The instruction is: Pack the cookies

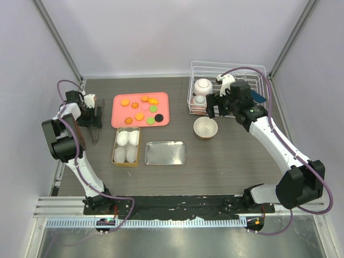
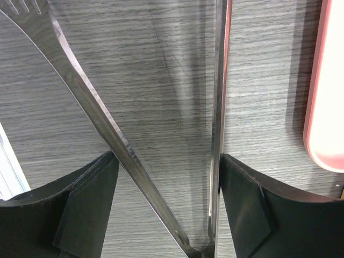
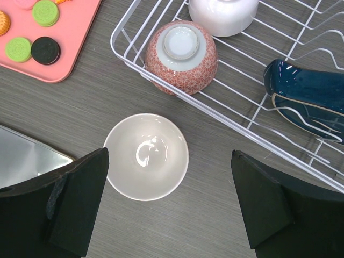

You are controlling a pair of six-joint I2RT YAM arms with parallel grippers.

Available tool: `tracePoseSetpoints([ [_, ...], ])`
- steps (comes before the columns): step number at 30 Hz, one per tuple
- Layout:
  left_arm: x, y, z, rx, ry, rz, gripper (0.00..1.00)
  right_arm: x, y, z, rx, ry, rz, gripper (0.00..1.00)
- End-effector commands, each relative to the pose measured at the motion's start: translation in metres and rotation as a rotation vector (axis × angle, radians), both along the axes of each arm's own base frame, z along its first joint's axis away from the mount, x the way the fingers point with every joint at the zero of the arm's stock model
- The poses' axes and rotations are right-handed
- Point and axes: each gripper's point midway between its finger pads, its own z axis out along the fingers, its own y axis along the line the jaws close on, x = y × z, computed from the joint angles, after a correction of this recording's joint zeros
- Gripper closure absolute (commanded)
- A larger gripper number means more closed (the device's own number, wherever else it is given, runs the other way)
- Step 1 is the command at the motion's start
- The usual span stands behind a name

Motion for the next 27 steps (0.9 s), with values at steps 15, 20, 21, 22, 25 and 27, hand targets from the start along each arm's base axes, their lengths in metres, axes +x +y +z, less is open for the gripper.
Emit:
tracePoseSetpoints([
  [15,-0.007,-0.020,0.005,-0.099,-0.037,-0.004,0.49,0.009,0.003,0.019,-0.004,-0.053,0.002,0.00],
  [20,-0.004,-0.027,0.032,-0.115,-0.105,0.000,0.50,0.010,0.002,0.019,-0.007,-0.053,0.000,0.00],
  [21,-0.004,-0.027,0.035,-0.116,-0.111,0.001,0.50,0.010,0.003,0.019,-0.007,-0.053,0.003,0.00],
  [22,-0.004,-0.027,0.038,-0.114,-0.119,0.003,0.50,0.009,0.003,0.019,-0.007,-0.053,0.003,0.00],
  [25,-0.004,-0.029,0.049,-0.116,-0.144,0.001,0.50,0.010,0.003,0.019,-0.007,-0.053,0.001,0.00],
  [27,-0.004,-0.030,0.058,-0.118,-0.163,0.001,0.49,0.009,0.003,0.019,-0.008,-0.055,0.001,0.00],
])
